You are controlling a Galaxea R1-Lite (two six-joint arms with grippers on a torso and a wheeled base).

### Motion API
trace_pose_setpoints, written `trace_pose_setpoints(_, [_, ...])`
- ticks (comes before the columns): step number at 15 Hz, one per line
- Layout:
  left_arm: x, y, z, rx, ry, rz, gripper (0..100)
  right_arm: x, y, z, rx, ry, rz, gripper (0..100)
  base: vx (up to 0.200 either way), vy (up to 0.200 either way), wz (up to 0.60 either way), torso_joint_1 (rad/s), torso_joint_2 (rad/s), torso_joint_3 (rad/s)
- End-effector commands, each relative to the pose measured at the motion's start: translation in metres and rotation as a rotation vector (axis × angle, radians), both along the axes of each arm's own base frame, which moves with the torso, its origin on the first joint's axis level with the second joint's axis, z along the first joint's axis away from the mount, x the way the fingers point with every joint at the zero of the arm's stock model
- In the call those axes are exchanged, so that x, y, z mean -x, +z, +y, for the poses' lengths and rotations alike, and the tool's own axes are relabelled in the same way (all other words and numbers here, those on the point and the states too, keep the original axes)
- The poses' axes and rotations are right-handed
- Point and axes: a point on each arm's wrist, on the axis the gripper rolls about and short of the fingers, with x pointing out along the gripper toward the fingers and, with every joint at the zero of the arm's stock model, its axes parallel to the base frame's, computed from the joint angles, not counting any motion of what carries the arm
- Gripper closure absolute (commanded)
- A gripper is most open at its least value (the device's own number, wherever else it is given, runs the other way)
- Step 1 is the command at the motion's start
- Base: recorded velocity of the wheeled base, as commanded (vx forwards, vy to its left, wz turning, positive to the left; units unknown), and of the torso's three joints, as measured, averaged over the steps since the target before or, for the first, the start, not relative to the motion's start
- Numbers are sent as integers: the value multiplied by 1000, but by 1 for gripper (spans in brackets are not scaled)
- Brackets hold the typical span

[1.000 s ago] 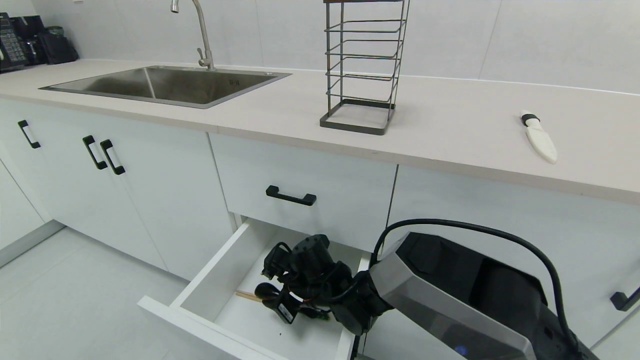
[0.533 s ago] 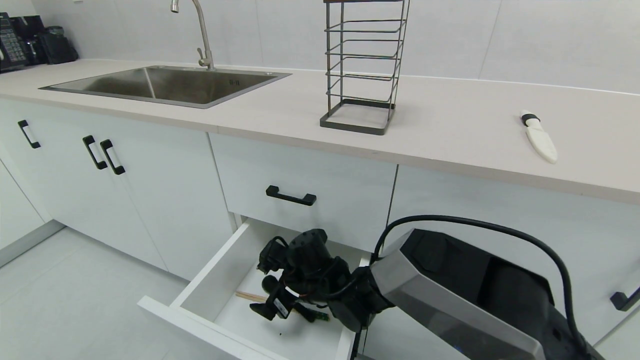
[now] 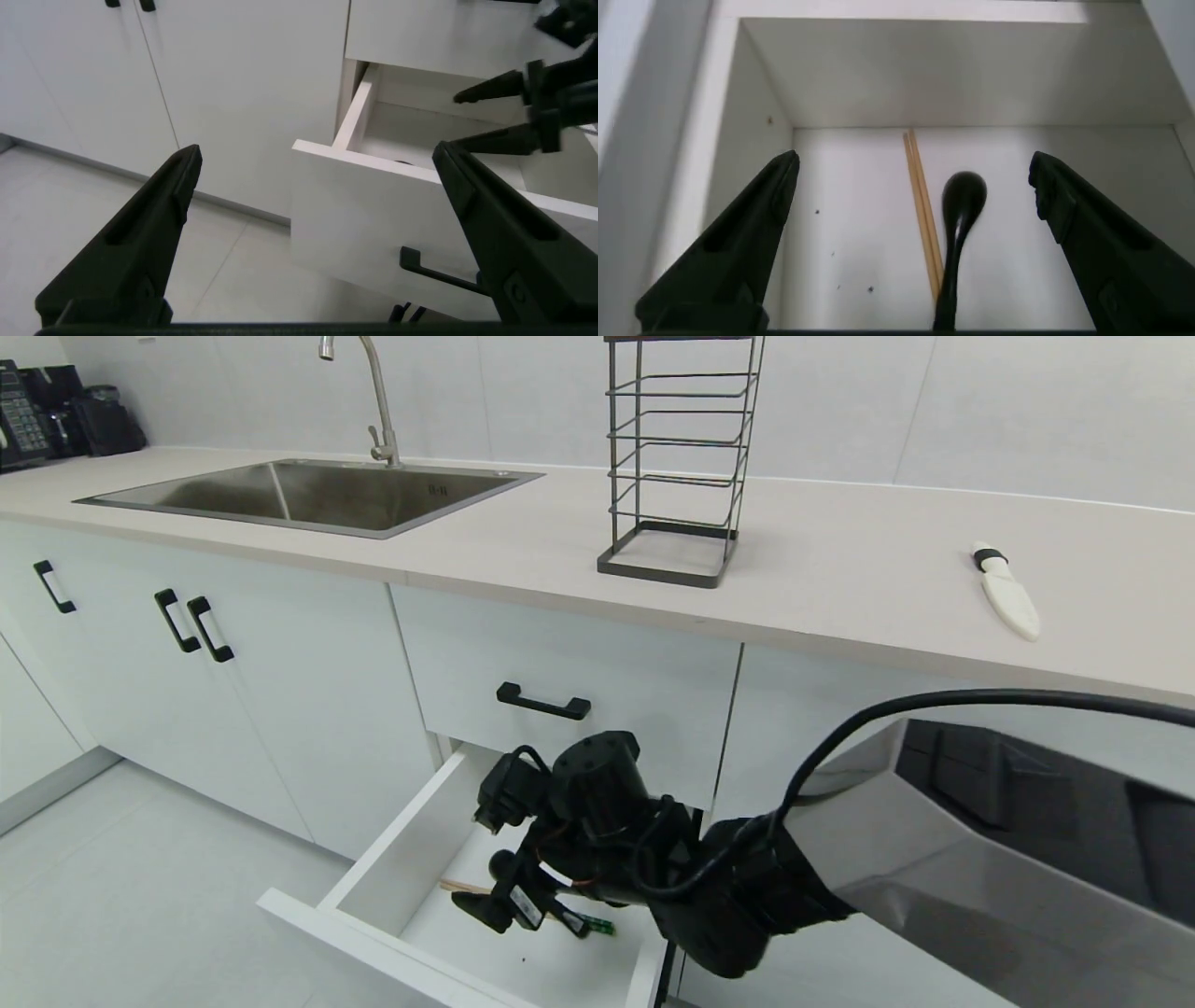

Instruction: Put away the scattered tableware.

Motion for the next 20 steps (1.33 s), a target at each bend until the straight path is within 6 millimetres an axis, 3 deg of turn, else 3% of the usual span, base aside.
trace_pose_setpoints(1, [0,0,0,0,0,1,0,31,36,-36,-45,-40,-53,0,0,0,0,0,0,0])
trace_pose_setpoints(4, [0,0,0,0,0,1,0,77,44,-81,-21,-68,-18,0,0,0,0,0,0,0])
trace_pose_setpoints(7, [0,0,0,0,0,1,0,89,66,-102,-66,-83,-43,0,0,0,0,0,0,0])
trace_pose_setpoints(9, [0,0,0,0,0,1,0,99,77,-137,-72,-125,-51,0,0,0,0,0,0,0])
trace_pose_setpoints(10, [0,0,0,0,0,1,0,99,77,-137,-72,-125,-51,0,0,0,0,0,0,0])
trace_pose_setpoints(11, [0,0,0,0,0,1,0,111,89,-171,-103,-149,-66,0,0,0,0,0,0,0])
trace_pose_setpoints(12, [0,0,0,0,0,1,0,117,92,-178,-115,-137,-64,0,0,0,0,0,0,0])
trace_pose_setpoints(14, [0,0,0,0,0,1,0,145,95,-225,-143,-136,-62,0,0,0,0,0,0,0])
trace_pose_setpoints(17, [0,0,0,0,0,1,0,174,106,-272,-221,-195,-120,0,0,0,0,0,0,0])
trace_pose_setpoints(20, [0,0,0,0,0,1,0,201,115,-303,-341,-226,-226,0,0,0,0,0,0,0])
